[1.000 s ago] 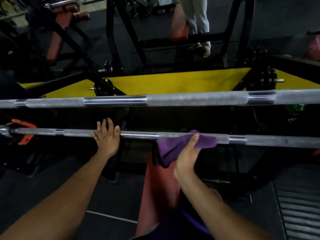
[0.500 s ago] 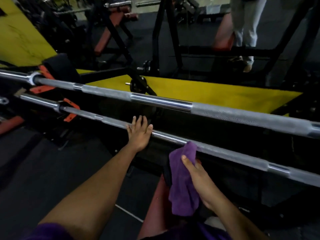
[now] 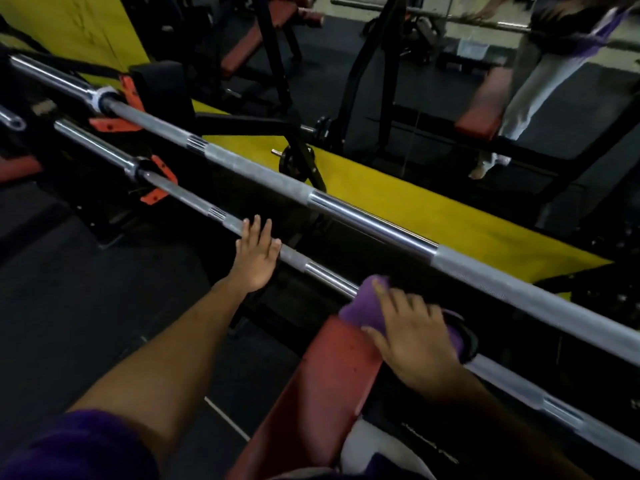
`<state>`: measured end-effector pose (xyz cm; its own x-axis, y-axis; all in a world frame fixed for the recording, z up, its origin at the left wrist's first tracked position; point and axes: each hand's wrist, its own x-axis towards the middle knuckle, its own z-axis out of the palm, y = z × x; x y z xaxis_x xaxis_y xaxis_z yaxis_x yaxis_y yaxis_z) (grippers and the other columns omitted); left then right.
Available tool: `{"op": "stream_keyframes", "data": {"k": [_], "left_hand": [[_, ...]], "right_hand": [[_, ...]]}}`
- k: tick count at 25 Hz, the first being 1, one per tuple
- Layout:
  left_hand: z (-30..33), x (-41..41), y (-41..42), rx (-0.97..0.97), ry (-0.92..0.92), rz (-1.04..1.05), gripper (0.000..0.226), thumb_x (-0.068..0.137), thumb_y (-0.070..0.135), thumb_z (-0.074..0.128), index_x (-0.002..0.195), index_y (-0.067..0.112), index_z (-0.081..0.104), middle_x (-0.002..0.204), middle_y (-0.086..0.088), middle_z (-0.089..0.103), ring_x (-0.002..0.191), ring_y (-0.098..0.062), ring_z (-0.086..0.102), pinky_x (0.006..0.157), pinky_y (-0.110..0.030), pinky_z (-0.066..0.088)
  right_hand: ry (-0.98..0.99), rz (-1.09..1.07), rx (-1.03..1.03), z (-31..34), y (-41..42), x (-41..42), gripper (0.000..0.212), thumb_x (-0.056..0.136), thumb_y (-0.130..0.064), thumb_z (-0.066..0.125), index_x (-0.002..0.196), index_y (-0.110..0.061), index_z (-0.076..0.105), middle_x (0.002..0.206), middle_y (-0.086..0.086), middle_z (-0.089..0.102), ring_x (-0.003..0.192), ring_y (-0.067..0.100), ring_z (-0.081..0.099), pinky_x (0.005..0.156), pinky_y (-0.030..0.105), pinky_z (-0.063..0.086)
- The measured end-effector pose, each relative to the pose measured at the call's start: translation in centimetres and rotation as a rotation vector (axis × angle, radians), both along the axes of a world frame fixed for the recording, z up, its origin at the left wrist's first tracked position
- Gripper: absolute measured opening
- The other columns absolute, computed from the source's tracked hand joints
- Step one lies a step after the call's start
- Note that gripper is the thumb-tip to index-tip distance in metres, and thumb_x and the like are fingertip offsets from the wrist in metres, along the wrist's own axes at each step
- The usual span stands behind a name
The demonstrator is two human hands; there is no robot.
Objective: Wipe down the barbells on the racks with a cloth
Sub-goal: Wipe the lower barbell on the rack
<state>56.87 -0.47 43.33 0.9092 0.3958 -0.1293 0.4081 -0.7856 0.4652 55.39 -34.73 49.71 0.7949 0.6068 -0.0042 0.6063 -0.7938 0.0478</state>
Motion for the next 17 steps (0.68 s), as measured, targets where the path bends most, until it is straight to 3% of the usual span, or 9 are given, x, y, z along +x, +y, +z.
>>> {"op": "stream_keyframes", "data": {"k": [3,4,8,13,17], "left_hand": [[-0.2,-0.1,0.7,0.025,0.009,-0.01,0.062,0.109,0.045,0.023,0.162,0.022,0.002,0.169,0.0,-0.012,0.153,-0.02,-0.021,0.123,-0.054,-0.005],[-0.1,0.0,0.8,0.045,0.037,-0.024,0.063,0.108,0.047,0.022,0.162,0.022,0.001,0.169,0.0,-0.013,0.153,-0.019,-0.022,0.123,-0.053,-0.007],[0.5,1.0,2.2,0.115,0.046,-0.02,0.067,0.108,0.048,0.02,0.162,0.014,0.002,0.169,-0.006,-0.012,0.153,-0.018,-0.021,0.123,-0.046,-0.014],[-0.6,1.9,2.9,0.142,-0.047,0.015,0.068,0.106,0.046,0.013,0.161,0.007,0.007,0.169,-0.011,-0.002,0.155,-0.022,-0.014,0.122,-0.046,-0.011],[-0.4,1.6,3.1,0.15,-0.024,0.009,0.066,0.108,0.044,0.014,0.161,0.007,0.005,0.17,-0.01,-0.002,0.155,-0.021,-0.013,0.123,-0.044,-0.011]], "right_hand": [[0.025,0.095,-0.189,-3.2,1.0,2.3,0.098,0.074,-0.057,0.075,0.15,-0.009,0.035,0.115,0.02,0.062,0.08,0.037,0.06,0.064,0.047,0.05],[0.052,0.103,-0.195,-3.1,1.0,3.0,0.099,0.073,-0.06,0.077,0.149,-0.009,0.039,0.112,0.019,0.063,0.079,0.036,0.063,0.062,0.045,0.052],[0.177,0.085,-0.192,-1.9,4.7,5.3,0.087,0.094,-0.06,0.053,0.157,-0.014,0.013,0.139,0.012,0.049,0.114,0.031,0.062,0.086,0.039,0.051],[0.143,0.155,-0.094,-2.4,15.0,6.7,0.078,0.092,-0.044,0.062,0.152,-0.012,0.023,0.13,0.015,0.055,0.103,0.034,0.066,0.076,0.039,0.052],[0.215,0.167,-0.104,-2.4,11.7,6.8,0.082,0.09,-0.049,0.06,0.153,-0.017,0.019,0.132,0.011,0.053,0.108,0.033,0.065,0.08,0.04,0.052]]}}
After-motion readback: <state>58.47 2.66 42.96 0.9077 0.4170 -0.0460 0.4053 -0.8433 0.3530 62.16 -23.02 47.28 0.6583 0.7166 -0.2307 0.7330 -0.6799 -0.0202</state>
